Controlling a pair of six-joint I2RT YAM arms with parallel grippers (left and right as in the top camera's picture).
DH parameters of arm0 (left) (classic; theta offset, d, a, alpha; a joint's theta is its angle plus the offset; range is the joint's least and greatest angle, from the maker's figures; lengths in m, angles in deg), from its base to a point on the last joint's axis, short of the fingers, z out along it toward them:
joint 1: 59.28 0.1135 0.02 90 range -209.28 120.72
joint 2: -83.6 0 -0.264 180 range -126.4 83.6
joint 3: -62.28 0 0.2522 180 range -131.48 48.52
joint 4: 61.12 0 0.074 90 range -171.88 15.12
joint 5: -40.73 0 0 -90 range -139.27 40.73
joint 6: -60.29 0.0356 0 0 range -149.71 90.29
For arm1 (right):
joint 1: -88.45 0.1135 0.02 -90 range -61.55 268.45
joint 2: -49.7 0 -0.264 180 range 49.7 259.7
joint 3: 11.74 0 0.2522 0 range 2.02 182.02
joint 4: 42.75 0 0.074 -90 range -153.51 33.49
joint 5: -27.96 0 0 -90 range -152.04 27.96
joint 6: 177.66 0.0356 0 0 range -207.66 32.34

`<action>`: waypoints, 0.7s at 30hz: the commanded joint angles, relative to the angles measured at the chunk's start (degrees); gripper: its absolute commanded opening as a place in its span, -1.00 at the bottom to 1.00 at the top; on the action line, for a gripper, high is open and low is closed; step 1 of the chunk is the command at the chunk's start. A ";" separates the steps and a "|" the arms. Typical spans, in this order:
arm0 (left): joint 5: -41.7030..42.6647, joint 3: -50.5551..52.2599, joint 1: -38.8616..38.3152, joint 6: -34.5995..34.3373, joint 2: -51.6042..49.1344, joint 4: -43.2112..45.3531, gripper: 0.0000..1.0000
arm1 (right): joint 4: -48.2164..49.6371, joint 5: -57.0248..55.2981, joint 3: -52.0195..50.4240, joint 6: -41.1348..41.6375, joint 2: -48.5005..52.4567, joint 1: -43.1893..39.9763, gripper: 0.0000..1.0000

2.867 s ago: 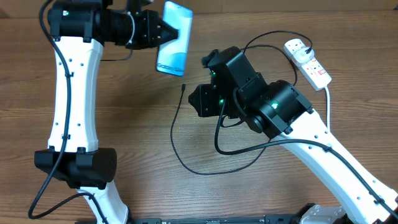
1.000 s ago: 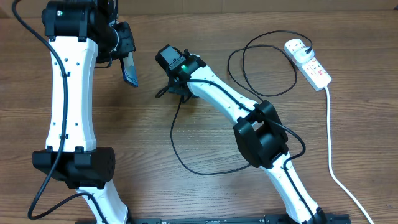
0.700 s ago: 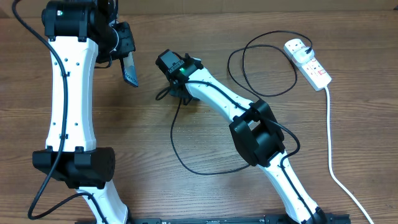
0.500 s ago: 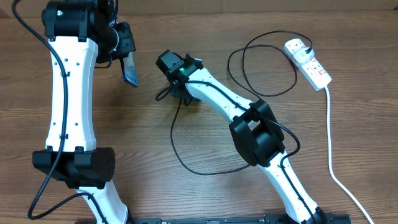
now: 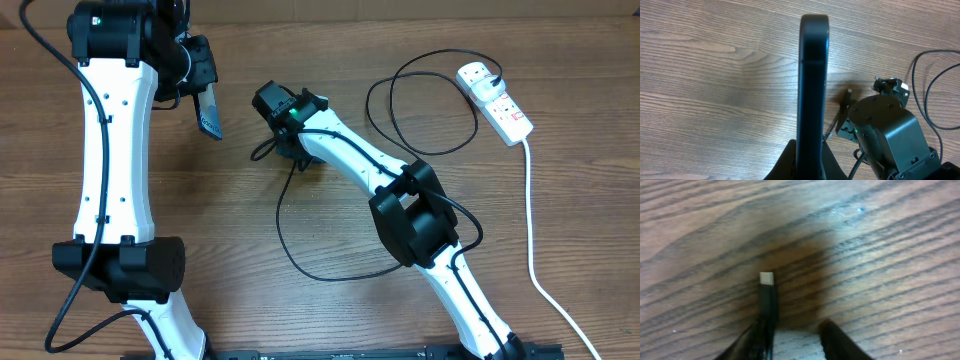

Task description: Plug charger to phone and switch on socket

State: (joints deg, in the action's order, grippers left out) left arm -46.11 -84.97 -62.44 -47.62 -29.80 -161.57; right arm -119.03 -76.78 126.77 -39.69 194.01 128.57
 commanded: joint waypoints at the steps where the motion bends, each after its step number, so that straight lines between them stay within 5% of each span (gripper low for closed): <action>1: 0.07 -0.35 -0.07 -0.55 0.26 0.13 -0.92 | 1.01 0.26 -0.31 0.02 1.70 -0.46 -0.47; 9: 0.07 -0.37 -0.07 -0.55 0.26 0.09 -0.91 | 1.53 1.33 -0.31 -1.77 4.39 -0.44 -0.53; 21: 0.07 -0.35 -0.07 -0.55 0.26 0.11 -0.92 | 2.84 1.75 -0.39 -3.72 5.29 -0.46 -0.92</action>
State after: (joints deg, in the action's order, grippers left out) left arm -46.11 -84.97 -62.44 -47.62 -29.80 -161.71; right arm -116.10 -75.82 127.19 -42.60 194.65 128.57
